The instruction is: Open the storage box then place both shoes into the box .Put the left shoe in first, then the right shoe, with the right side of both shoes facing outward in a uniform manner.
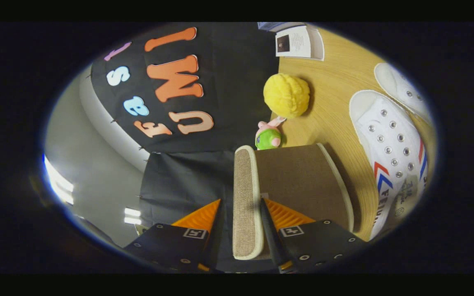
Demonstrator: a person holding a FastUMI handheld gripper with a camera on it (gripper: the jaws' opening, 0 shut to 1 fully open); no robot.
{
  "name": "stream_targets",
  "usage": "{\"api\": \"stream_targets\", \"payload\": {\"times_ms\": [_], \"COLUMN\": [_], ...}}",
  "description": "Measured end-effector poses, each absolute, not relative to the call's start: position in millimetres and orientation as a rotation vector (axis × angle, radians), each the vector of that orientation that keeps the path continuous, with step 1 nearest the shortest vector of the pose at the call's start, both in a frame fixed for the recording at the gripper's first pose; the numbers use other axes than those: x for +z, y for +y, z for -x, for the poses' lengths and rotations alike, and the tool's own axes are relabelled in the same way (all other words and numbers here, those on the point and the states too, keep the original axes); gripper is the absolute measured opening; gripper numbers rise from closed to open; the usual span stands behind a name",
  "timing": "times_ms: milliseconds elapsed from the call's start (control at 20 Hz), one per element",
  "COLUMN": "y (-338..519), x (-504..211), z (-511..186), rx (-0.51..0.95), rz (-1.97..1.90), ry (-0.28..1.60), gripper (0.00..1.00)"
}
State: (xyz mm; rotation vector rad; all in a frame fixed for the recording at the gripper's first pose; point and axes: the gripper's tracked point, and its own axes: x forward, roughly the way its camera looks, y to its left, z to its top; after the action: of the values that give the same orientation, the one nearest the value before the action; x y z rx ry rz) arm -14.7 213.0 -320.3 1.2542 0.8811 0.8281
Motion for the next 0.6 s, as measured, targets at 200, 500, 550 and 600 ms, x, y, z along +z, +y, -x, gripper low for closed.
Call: {"api": "stream_targets", "payload": {"times_ms": [200, 500, 550, 600], "y": [232.9, 241.9, 242.3, 242.1], "x": [-336.9, -309.3, -299.4, -290.9], "z": [33.1, 27.4, 28.7, 27.2], "rx": [0.869, 0.891, 0.916, 0.929], "rz": [-1.176, -1.193, -1.198, -1.205], "ry": [0.985, 0.904, 0.886, 0.866], "gripper": [0.27, 0.01, 0.01, 0.01]}}
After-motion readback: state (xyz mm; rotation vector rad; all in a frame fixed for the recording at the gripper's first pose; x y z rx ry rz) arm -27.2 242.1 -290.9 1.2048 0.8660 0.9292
